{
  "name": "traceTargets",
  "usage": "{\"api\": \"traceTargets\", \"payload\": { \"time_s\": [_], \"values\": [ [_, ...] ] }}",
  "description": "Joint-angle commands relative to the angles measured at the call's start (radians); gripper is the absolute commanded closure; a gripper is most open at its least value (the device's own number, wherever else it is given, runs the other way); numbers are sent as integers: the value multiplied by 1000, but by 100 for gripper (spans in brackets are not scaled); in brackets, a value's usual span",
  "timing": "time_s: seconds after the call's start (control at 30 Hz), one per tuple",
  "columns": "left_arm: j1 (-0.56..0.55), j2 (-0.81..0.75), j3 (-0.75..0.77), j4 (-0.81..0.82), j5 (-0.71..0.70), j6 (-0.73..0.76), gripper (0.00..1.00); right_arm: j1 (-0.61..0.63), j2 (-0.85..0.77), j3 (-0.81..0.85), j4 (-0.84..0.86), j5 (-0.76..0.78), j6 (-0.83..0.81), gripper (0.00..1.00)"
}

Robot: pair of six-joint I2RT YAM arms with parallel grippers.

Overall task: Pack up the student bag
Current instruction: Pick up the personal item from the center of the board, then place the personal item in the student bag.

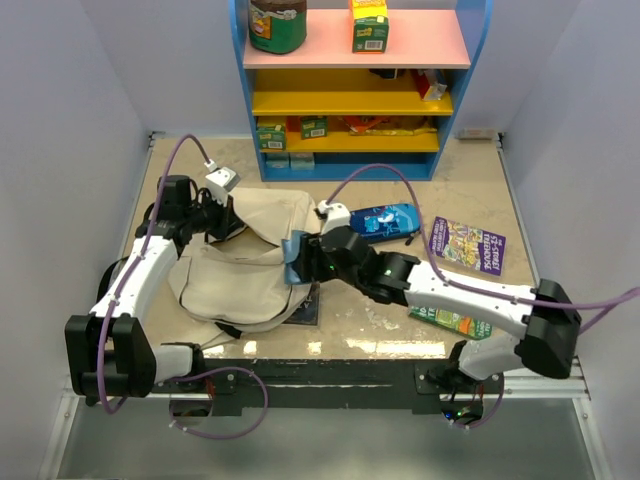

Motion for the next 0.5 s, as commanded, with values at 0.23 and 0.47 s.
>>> {"api": "traceTargets", "payload": {
  "time_s": [0.23,0.47],
  "values": [
    [-1,-20,9,51,44,1,100,53,378,262,215,-93,-150,40],
    [-1,-11,-8,60,62,2,100,56,524,340,255,-107,-162,38]
  ]
}}
